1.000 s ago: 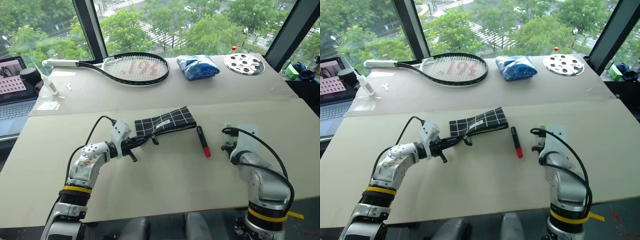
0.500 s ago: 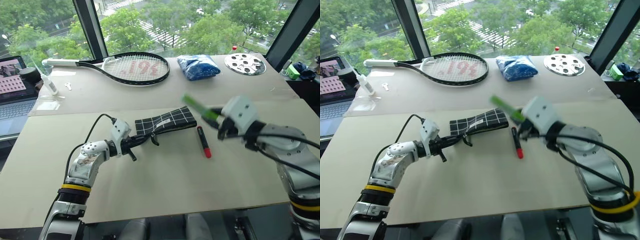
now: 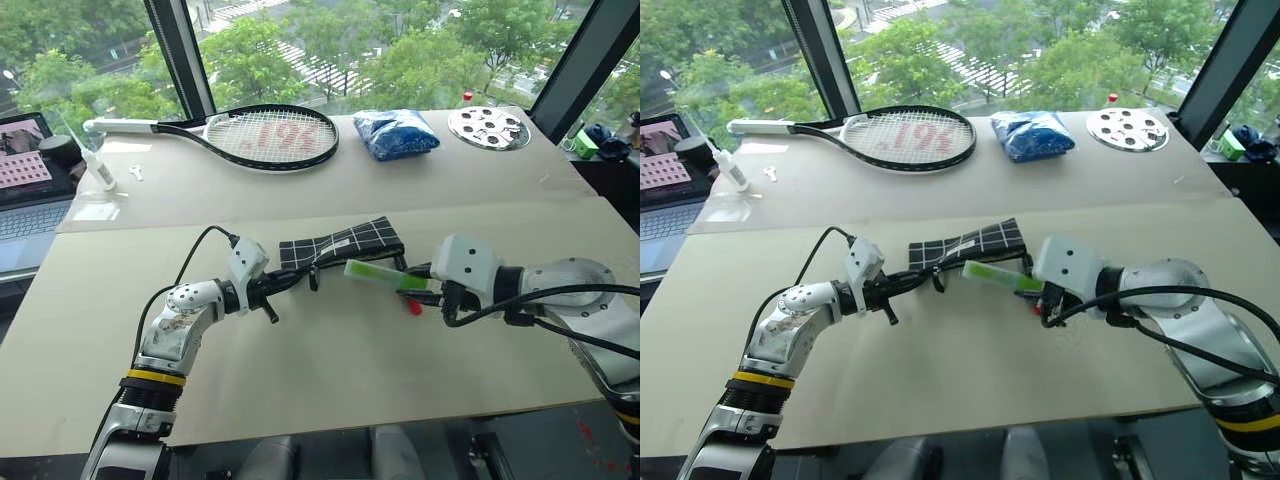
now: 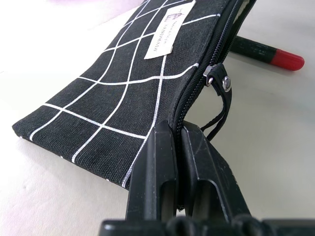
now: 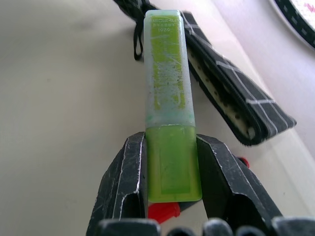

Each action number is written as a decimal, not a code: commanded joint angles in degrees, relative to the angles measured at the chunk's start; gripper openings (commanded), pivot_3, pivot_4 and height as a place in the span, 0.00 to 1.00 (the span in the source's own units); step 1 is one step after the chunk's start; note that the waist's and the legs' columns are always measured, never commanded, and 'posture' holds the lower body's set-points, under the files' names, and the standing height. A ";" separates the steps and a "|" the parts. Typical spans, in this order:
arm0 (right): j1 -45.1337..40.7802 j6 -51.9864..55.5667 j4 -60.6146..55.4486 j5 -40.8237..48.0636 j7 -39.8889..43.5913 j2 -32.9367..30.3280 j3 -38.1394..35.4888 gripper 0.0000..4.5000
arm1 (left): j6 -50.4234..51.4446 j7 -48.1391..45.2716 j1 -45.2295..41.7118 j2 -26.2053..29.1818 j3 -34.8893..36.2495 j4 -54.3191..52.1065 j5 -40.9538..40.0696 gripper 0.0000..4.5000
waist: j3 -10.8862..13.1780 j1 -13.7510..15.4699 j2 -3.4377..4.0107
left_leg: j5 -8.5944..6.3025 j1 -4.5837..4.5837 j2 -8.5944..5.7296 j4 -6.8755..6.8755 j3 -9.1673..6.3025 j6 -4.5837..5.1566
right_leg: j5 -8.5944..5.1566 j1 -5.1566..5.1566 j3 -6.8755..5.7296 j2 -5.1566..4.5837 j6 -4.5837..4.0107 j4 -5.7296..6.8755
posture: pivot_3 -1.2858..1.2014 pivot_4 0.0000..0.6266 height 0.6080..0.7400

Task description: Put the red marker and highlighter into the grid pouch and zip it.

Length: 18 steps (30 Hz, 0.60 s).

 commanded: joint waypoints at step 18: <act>-1.24 -3.04 6.14 -0.70 3.99 -1.29 -3.12 0.23 | -0.27 -0.15 0.14 0.10 -0.39 -2.59 -0.17 0.00 | 0.00 -0.04 0.00 | 0.00 0.00 0.01 -0.01 0.01 -0.01 | 0.00 -0.01 0.00 0.00 0.00 -0.01 | 0.52 0.24 1.00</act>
